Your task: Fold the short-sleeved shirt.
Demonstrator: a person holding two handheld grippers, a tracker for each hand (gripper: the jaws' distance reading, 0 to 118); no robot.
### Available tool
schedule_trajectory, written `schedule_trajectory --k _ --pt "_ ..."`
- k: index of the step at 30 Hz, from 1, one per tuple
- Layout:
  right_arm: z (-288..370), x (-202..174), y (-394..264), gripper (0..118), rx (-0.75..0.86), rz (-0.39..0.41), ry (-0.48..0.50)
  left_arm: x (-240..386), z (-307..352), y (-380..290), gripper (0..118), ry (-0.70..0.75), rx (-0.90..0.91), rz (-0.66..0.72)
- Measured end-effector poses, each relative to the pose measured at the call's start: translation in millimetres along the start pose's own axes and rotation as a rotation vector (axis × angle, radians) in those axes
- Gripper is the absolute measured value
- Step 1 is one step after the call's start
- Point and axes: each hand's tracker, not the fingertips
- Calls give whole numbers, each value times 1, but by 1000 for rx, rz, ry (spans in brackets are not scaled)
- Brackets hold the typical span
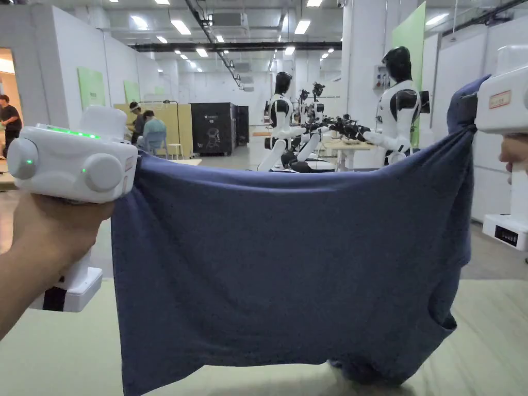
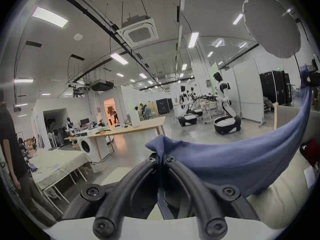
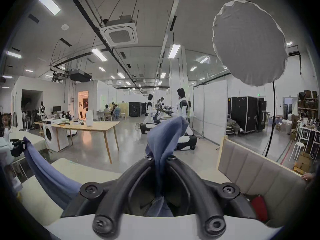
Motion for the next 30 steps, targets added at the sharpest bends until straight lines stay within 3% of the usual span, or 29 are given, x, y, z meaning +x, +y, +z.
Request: schedule_trajectory --k 9,18,30 --pt "76 15 -80 8 -101 -5 34 8 81 -89 1 -95 -125 -58" --pt "166 42 -178 8 -232 -38 66 9 164 -179 1 -170 -268 -25" --pt "291 68 -320 8 -490 10 119 -2 271 -295 1 -305 -512 -63"
